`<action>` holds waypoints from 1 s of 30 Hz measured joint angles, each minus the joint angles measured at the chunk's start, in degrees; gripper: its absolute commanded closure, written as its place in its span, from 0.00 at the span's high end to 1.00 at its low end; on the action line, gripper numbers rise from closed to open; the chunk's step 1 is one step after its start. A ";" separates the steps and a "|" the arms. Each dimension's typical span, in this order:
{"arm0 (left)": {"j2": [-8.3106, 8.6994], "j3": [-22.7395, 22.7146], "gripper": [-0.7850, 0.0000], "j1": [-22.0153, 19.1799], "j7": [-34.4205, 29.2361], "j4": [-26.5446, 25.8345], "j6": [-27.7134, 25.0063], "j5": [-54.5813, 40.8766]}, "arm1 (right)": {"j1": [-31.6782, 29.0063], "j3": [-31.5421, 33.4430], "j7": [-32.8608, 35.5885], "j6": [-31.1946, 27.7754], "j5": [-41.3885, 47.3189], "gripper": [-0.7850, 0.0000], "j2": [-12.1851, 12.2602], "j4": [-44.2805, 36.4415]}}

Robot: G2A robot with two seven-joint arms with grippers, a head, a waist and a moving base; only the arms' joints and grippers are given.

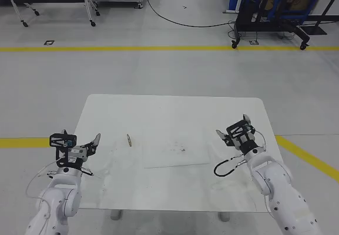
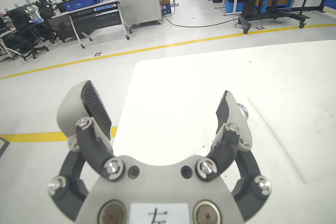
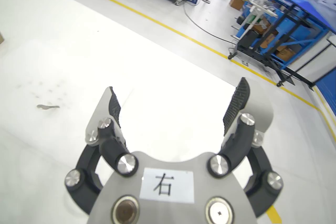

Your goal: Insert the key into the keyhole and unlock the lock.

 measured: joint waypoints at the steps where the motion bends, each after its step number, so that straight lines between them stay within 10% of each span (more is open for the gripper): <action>1: 0.00 0.00 1.00 0.00 0.00 0.00 0.00 0.00 | 1.21 -1.15 0.84 -1.95 -0.15 1.00 -0.05 0.66; 11: 0.00 0.00 1.00 0.00 0.00 0.00 0.00 0.00 | 13.58 -12.35 6.49 -25.65 1.03 1.00 -0.72 12.18; 15: 0.00 0.00 1.00 0.00 0.00 0.00 0.00 0.00 | 17.46 -15.28 8.49 -29.97 -0.07 0.48 -1.07 17.22; 30: 0.00 0.00 1.00 0.00 0.00 0.00 0.00 0.00 | 25.62 -23.67 8.32 -33.08 -0.92 0.16 -2.87 25.42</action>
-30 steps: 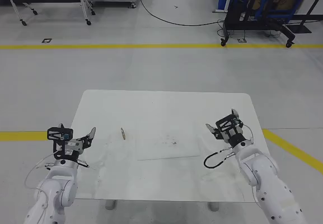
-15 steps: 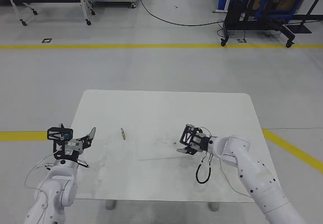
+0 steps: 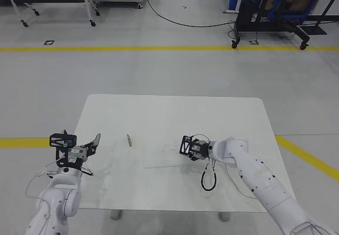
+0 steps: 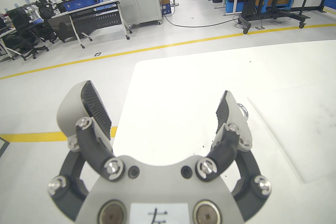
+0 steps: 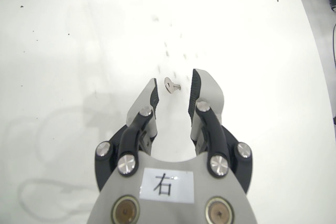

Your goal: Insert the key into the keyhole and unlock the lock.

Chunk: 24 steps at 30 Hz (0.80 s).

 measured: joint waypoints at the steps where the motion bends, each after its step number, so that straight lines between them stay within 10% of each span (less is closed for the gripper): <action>1: 0.00 0.00 1.00 0.00 0.00 0.00 0.00 0.00 | 0.44 -0.26 0.17 -0.11 0.32 0.13 -0.11 0.38; 4: 0.00 0.00 1.00 0.00 0.00 0.00 0.00 0.00 | 1.78 -1.26 1.02 -0.44 0.91 0.00 -0.45 1.54; 24: 0.00 0.00 1.00 0.00 0.00 0.00 0.00 0.00 | -5.75 9.11 -8.24 -0.10 7.07 0.00 2.35 -6.75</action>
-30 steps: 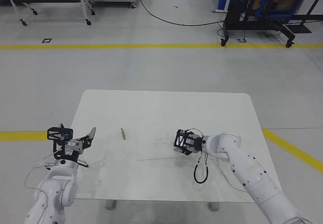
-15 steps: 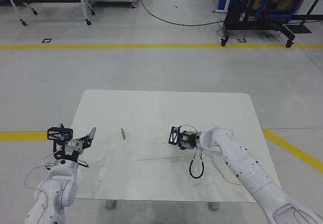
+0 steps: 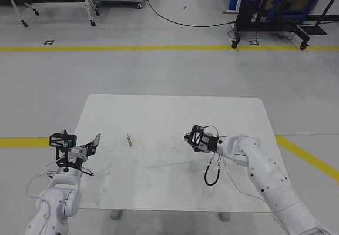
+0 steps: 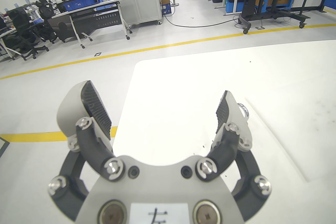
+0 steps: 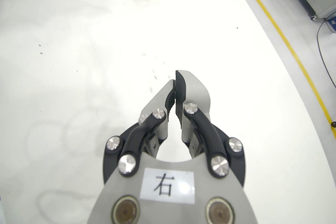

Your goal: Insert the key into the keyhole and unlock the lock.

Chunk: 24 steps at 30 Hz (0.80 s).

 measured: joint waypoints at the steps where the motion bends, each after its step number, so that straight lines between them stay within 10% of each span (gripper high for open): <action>1: 0.00 0.00 1.00 0.00 0.00 0.00 0.00 0.00 | -1.07 1.17 -1.43 -0.41 1.84 0.00 0.20 -0.34; 10: 0.00 0.00 1.00 0.00 0.00 0.00 0.00 0.00 | -3.37 6.93 -9.24 -13.16 29.77 0.00 1.07 8.65; 24: 0.00 0.00 1.00 0.00 0.00 0.00 0.00 0.00 | -2.90 7.53 -8.82 -12.10 29.12 0.00 1.24 9.49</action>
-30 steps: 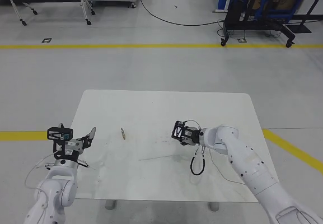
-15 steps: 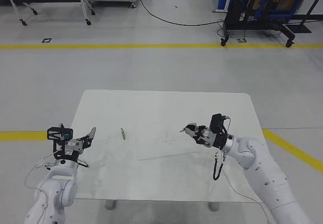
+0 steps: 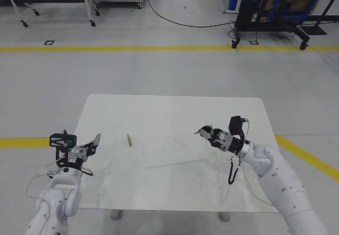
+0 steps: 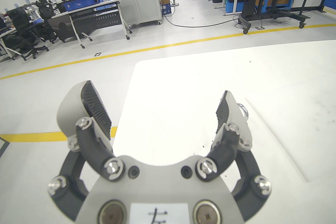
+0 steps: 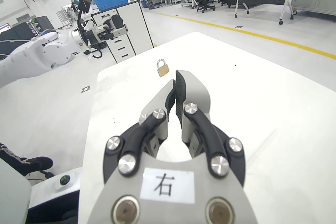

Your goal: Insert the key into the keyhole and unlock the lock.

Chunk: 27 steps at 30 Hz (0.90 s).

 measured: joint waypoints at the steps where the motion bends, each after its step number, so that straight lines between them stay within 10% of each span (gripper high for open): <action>1: 0.00 0.00 1.00 0.00 0.00 0.00 0.00 0.00 | 0.00 0.00 0.00 0.00 0.00 0.00 0.00 0.00; 15: 0.00 0.00 1.00 0.00 0.00 0.00 0.00 0.00 | 6.02 -10.22 7.17 -1.00 24.55 0.00 -1.36 8.51; 27: 0.00 0.00 1.00 0.00 0.00 0.00 0.00 0.00 | 5.99 -10.20 7.17 -1.00 24.27 0.00 -1.35 8.48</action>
